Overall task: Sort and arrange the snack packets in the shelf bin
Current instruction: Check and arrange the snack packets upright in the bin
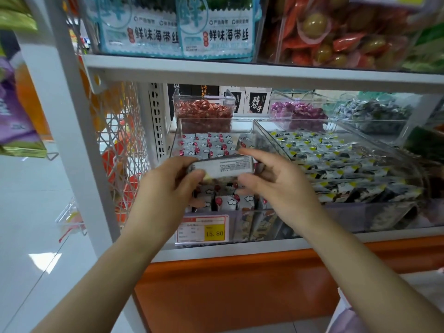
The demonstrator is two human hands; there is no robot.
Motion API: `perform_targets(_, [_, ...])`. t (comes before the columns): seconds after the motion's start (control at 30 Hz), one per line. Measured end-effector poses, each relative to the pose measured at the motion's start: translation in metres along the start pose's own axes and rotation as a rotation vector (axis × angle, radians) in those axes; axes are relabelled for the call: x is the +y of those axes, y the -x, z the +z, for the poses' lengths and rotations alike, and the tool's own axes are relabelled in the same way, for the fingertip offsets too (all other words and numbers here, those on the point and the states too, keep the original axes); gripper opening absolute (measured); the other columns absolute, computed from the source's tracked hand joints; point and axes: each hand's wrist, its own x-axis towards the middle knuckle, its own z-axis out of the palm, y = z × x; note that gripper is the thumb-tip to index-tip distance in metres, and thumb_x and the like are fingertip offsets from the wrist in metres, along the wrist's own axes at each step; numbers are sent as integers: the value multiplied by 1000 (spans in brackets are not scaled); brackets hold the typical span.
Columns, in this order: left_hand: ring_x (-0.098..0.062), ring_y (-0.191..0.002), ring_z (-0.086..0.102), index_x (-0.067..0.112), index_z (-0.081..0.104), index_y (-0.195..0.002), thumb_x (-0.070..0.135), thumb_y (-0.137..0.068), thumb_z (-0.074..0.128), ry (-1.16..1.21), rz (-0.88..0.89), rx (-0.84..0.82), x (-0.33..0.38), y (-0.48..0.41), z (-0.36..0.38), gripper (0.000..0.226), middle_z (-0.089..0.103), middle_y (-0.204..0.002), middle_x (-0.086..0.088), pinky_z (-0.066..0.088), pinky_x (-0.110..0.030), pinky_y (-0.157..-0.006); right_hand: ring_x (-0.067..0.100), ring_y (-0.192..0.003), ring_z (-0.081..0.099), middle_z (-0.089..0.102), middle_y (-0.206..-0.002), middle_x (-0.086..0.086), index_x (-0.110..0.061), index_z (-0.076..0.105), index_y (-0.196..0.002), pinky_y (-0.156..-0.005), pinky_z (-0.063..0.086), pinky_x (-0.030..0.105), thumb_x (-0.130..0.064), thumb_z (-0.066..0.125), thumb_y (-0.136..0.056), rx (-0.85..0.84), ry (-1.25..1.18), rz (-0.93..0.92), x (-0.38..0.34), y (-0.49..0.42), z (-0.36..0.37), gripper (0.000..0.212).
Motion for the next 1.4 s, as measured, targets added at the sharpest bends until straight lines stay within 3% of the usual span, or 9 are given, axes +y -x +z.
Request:
perform_targets(0.17, [-21, -114, 54, 16, 51, -130, 27, -94, 48, -428, 241, 91, -2, -7, 1, 38, 59, -124, -2, 42, -36, -94, 19, -71, 69, 67, -87, 8, -5, 59, -109, -65, 59, 35, -12, 62, -88, 376, -55, -30, -9, -13, -3, 23])
perform_targets(0.3, [-18, -141, 18, 20, 36, -141, 34, -96, 39, -892, 262, -72, -10, -23, 2, 47, 31, -150, 2, 6, -45, -114, 26, -81, 66, 64, -96, 6, -13, 54, -107, -73, 55, 46, -19, 67, -84, 377, 247, -152, -14, -31, 6, 27])
perform_targets(0.43, [-16, -144, 7, 25, 32, -142, 50, -92, 9, -1094, 223, -207, -20, -26, 7, 61, 28, -152, 7, 0, -53, -114, 31, -85, 64, 63, -95, 13, -4, 54, -98, -76, 53, 51, -18, 67, -84, 330, 222, -104, -15, -66, 14, 24])
perform_targets(0.6, [-17, -136, 25, 30, 53, -127, 52, -87, 1, -1113, 246, -233, -18, -26, 4, 69, 51, -134, 11, 6, -49, -113, 24, -93, 62, 63, -98, 6, -6, 59, -96, -84, 52, 45, -22, 70, -81, 158, 365, -36, -8, -97, 18, 25])
perform_targets(0.8, [-15, -133, 29, 30, 56, -123, 51, -88, 5, -1070, 242, -239, -18, -25, 3, 65, 54, -129, 11, 5, -47, -113, 11, -83, 49, 60, -93, 2, -8, 64, -93, -59, 31, 8, -23, 71, -80, 122, 560, -144, 5, -103, 26, 21])
perform_targets(1.0, [-16, -135, 22, 27, 53, -125, 51, -87, 4, -1052, 257, -220, -20, -24, 4, 66, 47, -135, 8, 5, -47, -114, 17, -95, 56, 64, -104, 5, -8, 65, -103, -76, 41, 26, -22, 73, -79, -54, 676, -143, 9, -116, 42, 28])
perform_targets(1.17, [-17, -140, 8, 28, 48, -131, 52, -90, 12, -981, 234, -203, -22, -22, 1, 59, 32, -146, 3, 9, -48, -115, 13, -82, 48, 59, -73, -5, -14, 68, -83, -91, 41, 37, -37, 51, -93, -368, 999, -133, 13, -120, 46, 30])
perform_targets(1.3, [-13, -141, 0, 26, 50, -127, 50, -95, 21, -932, 231, -212, -26, -21, -3, 49, 26, -150, 1, 3, -49, -116, 18, -90, 64, 69, -94, 2, -10, 70, -97, -82, 48, 30, -13, 53, -93, -166, 607, -52, 8, -137, 36, 18])
perform_targets(1.4, [-12, -142, -4, 26, 49, -128, 50, -96, 24, -899, 230, -212, -27, -21, -4, 48, 23, -152, 2, 1, -48, -116, 12, -90, 61, 69, -101, 2, -12, 71, -98, -82, 46, 27, -9, 58, -89, -77, 664, -72, 15, -151, 37, 16])
